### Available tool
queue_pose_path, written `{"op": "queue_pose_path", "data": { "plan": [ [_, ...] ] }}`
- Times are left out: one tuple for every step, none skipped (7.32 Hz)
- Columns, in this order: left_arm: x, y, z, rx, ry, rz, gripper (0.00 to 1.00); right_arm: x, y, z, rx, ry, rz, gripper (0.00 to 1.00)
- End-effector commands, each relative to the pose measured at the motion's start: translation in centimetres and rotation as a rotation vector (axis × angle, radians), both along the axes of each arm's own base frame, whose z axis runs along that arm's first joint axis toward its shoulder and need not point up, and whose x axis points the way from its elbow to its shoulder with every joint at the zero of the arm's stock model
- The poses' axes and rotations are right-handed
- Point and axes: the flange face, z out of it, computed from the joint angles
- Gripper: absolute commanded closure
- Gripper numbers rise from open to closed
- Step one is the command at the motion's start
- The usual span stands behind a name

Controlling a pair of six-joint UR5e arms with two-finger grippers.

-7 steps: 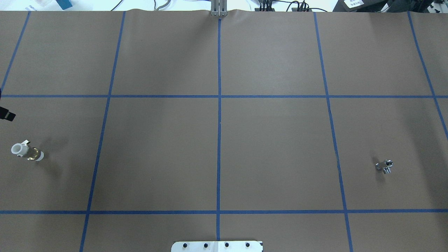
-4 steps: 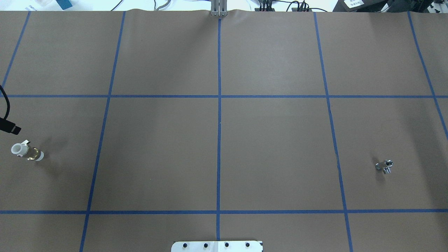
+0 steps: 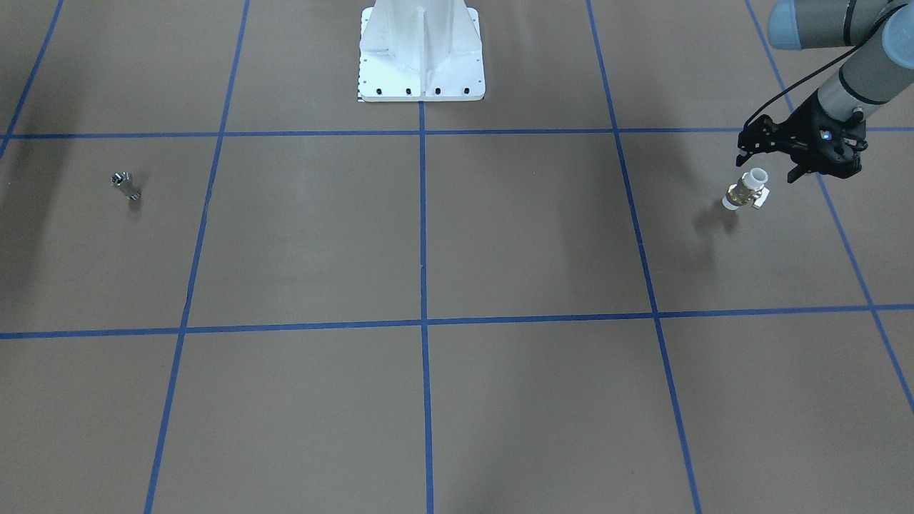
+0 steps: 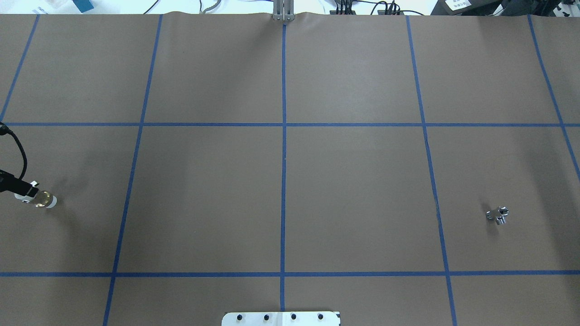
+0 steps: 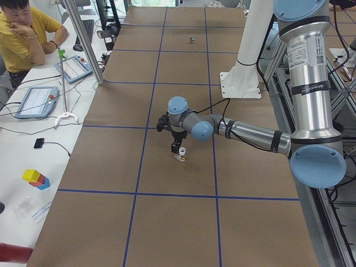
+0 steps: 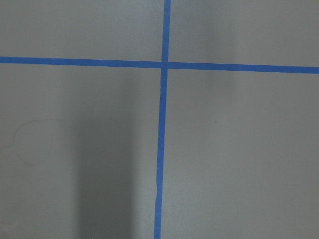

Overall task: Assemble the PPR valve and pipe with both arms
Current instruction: 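Lower the left gripper onto the white-and-brass PPR valve and grasp it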

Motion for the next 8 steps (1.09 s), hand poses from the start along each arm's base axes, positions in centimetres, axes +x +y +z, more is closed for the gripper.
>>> {"op": "queue_pose_path", "data": {
  "plan": [
    [0.6,0.1,1.2,-0.007,-0.026,-0.003,0.0,0.0,0.0,0.0,-0.001,-0.001,0.0,0.0],
    [0.8,-0.1,1.7,-0.012,-0.03,-0.003,0.0,0.0,0.0,0.0,-0.001,-0.001,0.0,0.0],
    [1.2,0.0,1.8,-0.015,-0.031,0.004,0.0,-0.1,0.0,0.0,-0.001,-0.001,-0.001,0.0],
    [1.5,-0.1,1.8,-0.015,-0.031,0.01,0.0,0.0,0.0,0.0,-0.001,-0.001,0.0,0.0],
    [2.4,-0.1,2.1,-0.017,-0.034,0.024,0.0,-0.1,0.0,0.0,-0.001,-0.001,-0.001,0.0],
    [2.9,0.0,2.2,-0.027,-0.036,0.027,0.0,-0.1,-0.1,-0.1,0.002,-0.001,-0.001,0.0],
    [3.1,-0.1,2.6,-0.031,-0.04,0.03,0.0,-0.1,-0.1,-0.1,0.002,-0.001,-0.001,0.0],
    [3.4,-0.4,2.6,-0.03,-0.039,0.031,0.01,-0.1,-0.1,-0.2,0.005,-0.001,-0.001,0.0]
  ]
}}
